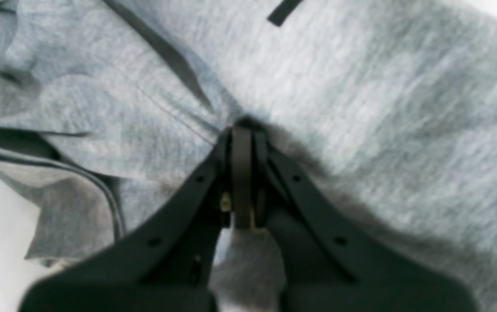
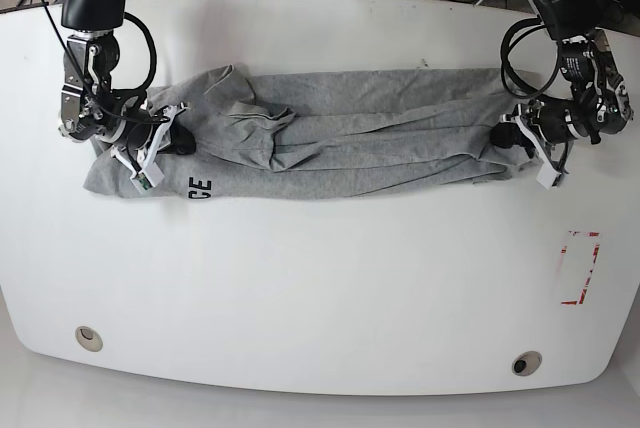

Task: Layout the t-shirt on the table in an organized manner, then fold the t-shirt properly
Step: 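Lift the strip end with the left gripper and fold it toward the right gripper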

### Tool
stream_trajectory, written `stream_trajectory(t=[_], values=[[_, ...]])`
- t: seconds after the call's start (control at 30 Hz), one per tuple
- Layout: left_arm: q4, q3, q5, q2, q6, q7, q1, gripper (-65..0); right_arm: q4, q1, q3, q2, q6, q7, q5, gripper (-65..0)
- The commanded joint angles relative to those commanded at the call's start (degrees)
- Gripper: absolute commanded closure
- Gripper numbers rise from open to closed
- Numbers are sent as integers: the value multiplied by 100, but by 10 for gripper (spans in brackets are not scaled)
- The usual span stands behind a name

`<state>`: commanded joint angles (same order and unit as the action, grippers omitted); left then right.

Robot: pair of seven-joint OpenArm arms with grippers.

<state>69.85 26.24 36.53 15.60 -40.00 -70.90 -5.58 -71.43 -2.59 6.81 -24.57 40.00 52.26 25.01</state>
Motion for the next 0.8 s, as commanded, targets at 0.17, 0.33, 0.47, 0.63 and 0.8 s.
stream_trajectory(t=[0.17, 0.33, 0.47, 0.63, 0.8], values=[[396, -9, -9, 18, 0, -18, 0, -43, 0, 0, 18, 0, 0, 0, 0, -6], [1257, -18, -9, 9, 0, -396, 97, -43, 0, 0, 18, 0, 0, 0, 0, -6], [1890, -466, 0, 0, 0, -527, 114, -43, 0, 0, 9, 0, 0, 0, 0, -6], [2479, -1116, 9, -9, 0, -607, 185, -43, 0, 0, -9, 0, 0, 0, 0, -6], [2673, -1477, 9, -360, 0, -615, 176, -44, 0, 0, -9, 0, 0, 0, 0, -6]])
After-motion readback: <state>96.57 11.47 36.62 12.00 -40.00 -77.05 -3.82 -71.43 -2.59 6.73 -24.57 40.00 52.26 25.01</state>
